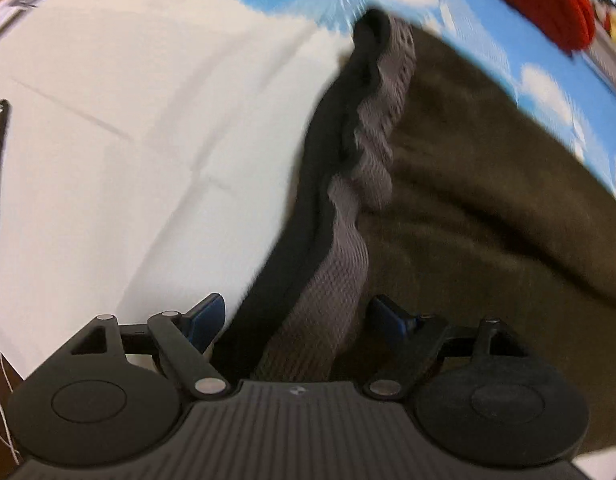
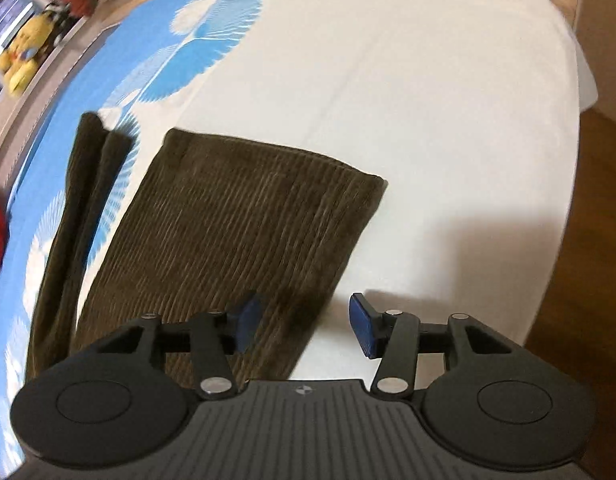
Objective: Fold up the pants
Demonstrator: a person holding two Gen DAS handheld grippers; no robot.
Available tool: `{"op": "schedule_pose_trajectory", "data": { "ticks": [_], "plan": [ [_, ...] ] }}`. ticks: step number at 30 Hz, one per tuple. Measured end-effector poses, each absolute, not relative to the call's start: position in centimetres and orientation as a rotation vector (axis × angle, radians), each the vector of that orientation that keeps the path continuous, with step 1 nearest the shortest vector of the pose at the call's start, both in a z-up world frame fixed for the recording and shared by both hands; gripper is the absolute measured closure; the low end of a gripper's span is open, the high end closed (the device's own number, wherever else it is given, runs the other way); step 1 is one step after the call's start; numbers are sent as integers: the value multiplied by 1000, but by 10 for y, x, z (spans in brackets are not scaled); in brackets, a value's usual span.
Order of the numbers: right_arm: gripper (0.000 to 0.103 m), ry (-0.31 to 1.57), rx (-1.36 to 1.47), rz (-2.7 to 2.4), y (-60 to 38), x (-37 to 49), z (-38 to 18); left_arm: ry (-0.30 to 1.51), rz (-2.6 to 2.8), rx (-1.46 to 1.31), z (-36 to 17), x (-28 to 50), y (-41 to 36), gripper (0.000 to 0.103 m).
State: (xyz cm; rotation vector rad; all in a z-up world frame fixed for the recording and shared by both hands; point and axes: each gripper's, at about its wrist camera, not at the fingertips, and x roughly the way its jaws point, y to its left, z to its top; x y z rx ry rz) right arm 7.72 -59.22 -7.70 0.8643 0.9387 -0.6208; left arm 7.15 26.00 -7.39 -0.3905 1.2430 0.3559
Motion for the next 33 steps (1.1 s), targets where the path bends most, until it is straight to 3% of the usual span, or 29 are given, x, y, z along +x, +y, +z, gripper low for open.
{"op": "schedule_pose_trajectory", "data": {
  "ticks": [2,4,5,7,13,18,22,25,27,33],
  "plan": [
    [52,950,859,-620,-591,83,-79,1243,329,-335,-72,66,254,23],
    [73,966,780,-643,-591,93,-83,1233,314,-297,-70,62,250,40],
    [90,976,747,-648,-588,94,-81,1225,312,-281,-68,60,249,45],
    [92,971,729,-646,-584,87,-76,1200,301,-261,-71,65,252,58],
    [94,957,623,-666,-577,86,-65,1083,330,-193,-52,62,247,72],
    [94,1049,655,-739,-579,73,-73,1091,360,-207,-48,57,253,70],
    [91,989,690,-682,-578,65,-62,1102,390,-183,-48,62,247,58],
    [83,941,639,-637,-570,68,-48,1027,404,-154,-34,61,238,48],
    [68,910,565,-634,-563,70,-38,962,381,-130,-23,58,229,47],
    [66,863,508,-587,-554,75,-23,994,203,-22,-33,63,198,47]
  ]
}}
